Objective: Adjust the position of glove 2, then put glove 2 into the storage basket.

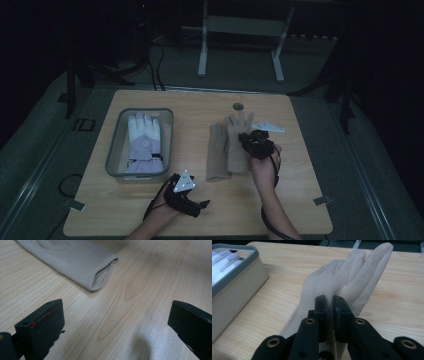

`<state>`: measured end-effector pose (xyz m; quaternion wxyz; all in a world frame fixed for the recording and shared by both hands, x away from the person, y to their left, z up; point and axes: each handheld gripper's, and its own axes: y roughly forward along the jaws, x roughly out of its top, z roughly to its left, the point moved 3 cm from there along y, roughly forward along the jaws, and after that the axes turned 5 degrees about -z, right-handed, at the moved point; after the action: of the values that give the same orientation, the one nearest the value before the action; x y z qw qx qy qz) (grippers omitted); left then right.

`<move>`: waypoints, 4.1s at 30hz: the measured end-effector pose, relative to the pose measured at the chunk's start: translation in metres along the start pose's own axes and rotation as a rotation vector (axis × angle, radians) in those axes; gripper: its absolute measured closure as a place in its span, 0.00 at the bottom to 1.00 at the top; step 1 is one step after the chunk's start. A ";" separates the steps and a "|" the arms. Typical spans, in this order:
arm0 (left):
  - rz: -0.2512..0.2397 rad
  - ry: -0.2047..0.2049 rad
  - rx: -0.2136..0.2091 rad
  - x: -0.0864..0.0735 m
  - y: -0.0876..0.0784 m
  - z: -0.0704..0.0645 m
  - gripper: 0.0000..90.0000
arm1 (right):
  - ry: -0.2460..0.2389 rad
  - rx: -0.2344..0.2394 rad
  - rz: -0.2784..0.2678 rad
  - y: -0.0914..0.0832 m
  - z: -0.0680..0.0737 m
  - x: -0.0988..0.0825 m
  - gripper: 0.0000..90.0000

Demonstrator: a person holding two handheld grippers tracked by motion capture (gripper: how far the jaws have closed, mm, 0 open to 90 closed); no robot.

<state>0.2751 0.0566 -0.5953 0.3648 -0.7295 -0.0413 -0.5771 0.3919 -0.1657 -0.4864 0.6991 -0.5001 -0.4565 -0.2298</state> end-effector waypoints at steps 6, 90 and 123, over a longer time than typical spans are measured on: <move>0.003 0.005 0.001 0.000 0.000 -0.001 0.01 | 0.017 0.021 0.037 0.019 0.020 -0.002 0.92; 0.113 0.163 -0.032 0.048 0.038 -0.008 0.06 | -0.002 0.283 0.192 0.040 -0.026 -0.020 0.16; 0.251 0.307 -0.031 0.066 0.091 -0.001 0.44 | 0.004 0.209 0.378 0.128 -0.017 -0.020 0.52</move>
<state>0.3398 -0.0340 -0.5813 0.4248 -0.6380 0.1150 -0.6319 0.4893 -0.1336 -0.5681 0.7788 -0.5010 -0.3747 -0.0470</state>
